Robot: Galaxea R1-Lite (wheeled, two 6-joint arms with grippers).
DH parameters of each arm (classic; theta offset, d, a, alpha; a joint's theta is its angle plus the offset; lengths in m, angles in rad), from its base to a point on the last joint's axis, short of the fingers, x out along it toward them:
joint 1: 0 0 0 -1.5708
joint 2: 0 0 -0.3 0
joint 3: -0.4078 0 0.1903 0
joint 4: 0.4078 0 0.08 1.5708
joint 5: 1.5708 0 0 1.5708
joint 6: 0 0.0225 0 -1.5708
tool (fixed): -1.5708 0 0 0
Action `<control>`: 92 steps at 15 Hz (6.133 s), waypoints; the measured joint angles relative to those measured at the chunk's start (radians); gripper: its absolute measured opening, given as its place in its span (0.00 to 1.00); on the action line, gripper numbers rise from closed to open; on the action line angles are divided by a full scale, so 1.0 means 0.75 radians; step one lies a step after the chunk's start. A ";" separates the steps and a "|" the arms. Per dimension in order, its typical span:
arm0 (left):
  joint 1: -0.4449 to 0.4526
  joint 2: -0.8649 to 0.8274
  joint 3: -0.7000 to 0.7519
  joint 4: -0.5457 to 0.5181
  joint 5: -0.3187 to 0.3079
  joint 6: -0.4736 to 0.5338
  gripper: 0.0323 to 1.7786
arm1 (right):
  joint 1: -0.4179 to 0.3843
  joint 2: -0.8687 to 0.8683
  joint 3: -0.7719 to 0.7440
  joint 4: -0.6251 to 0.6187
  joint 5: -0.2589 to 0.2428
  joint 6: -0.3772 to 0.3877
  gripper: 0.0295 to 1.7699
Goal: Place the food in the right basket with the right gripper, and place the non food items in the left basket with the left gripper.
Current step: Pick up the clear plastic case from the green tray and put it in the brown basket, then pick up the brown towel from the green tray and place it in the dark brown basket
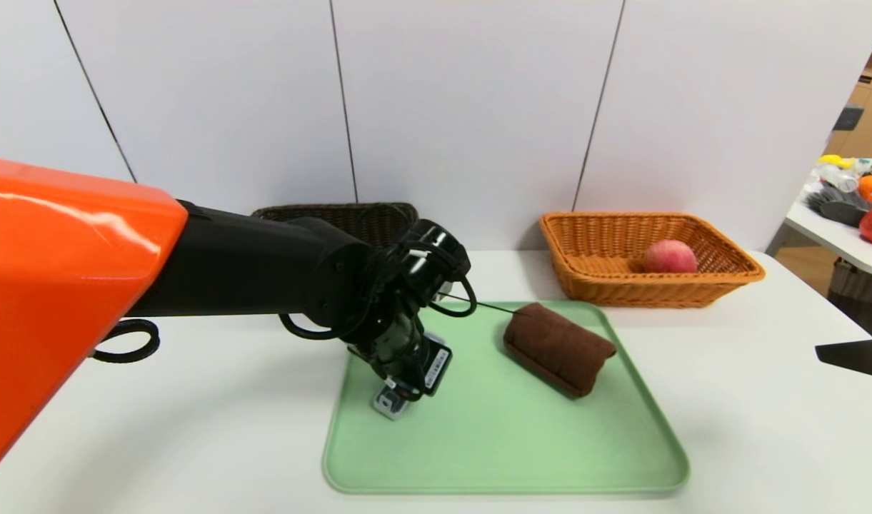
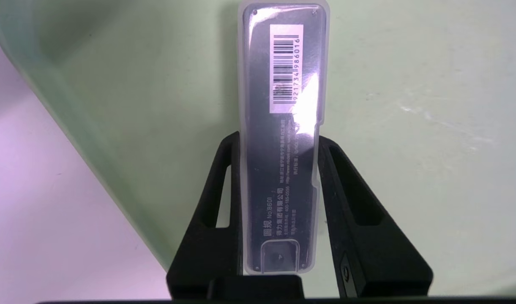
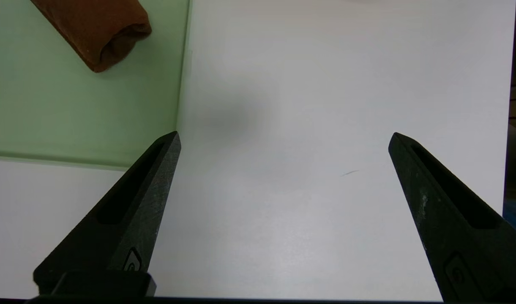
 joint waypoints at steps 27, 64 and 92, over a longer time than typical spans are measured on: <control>0.575 -0.070 -0.593 0.111 -0.190 -0.004 0.31 | -0.001 -0.028 0.076 -0.001 0.000 0.003 0.96; 0.687 0.110 -0.593 0.012 -0.180 0.001 0.81 | -0.003 -0.072 0.133 -0.001 0.001 0.004 0.96; -0.306 0.162 -0.603 0.007 0.197 -0.357 0.95 | -0.002 -0.164 0.223 -0.001 0.012 0.035 0.96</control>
